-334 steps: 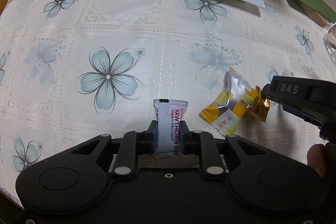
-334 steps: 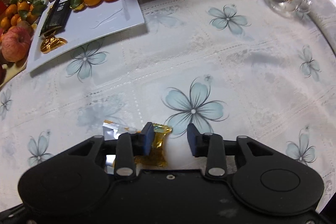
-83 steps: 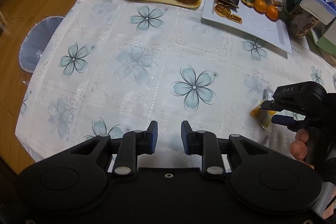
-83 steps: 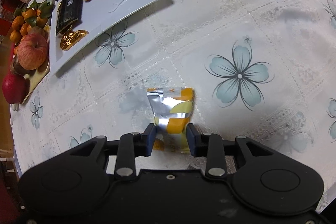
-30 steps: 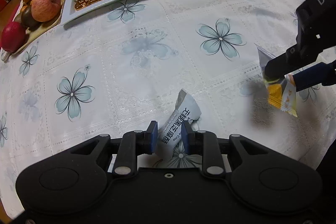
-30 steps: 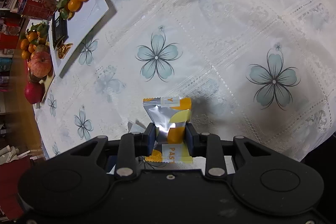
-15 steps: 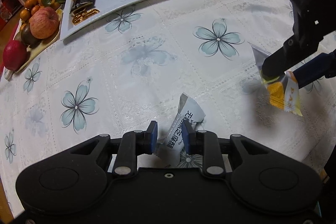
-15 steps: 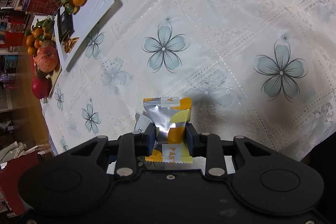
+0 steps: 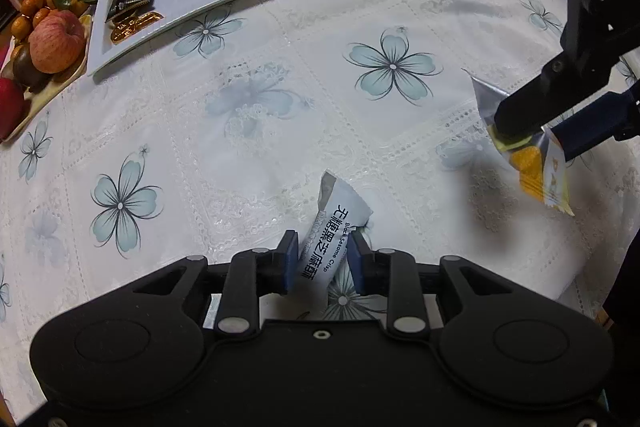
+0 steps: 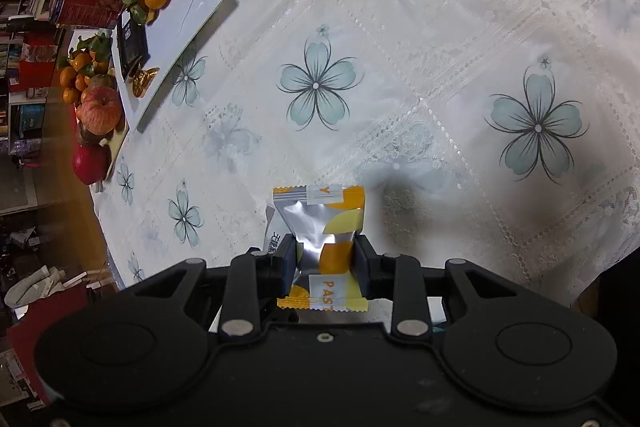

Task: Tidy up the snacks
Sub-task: 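Grasp the white-grey sesame candy strip with the left tool while the right tool lifts the pastry pack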

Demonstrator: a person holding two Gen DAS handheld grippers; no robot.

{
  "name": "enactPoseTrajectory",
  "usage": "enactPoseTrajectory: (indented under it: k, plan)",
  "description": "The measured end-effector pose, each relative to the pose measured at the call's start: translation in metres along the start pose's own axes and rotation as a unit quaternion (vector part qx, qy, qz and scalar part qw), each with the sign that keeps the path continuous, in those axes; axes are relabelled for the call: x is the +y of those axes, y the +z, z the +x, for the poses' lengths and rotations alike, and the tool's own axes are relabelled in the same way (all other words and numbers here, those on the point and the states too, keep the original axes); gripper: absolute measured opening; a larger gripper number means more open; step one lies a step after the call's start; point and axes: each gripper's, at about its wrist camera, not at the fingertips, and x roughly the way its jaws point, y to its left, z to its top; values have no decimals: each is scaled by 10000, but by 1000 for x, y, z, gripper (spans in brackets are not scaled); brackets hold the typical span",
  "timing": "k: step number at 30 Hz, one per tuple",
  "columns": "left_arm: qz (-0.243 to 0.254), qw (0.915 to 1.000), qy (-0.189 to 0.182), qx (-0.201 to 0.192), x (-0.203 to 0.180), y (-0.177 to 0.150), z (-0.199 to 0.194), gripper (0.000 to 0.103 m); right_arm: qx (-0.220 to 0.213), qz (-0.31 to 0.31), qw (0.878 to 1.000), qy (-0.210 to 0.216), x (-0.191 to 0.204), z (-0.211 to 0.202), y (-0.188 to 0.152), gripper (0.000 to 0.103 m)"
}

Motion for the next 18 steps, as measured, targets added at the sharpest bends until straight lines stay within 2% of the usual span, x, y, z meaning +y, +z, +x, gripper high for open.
enactPoseTrajectory:
  k: [5,18]
  plan:
    - [36,10000,39,33,-2,-1,1,42,61,54,10000,9,-2,2,1,32]
    - [-132,9998,76,90,-3,3,6,43,137,3,9998,-106,3,11,2,32]
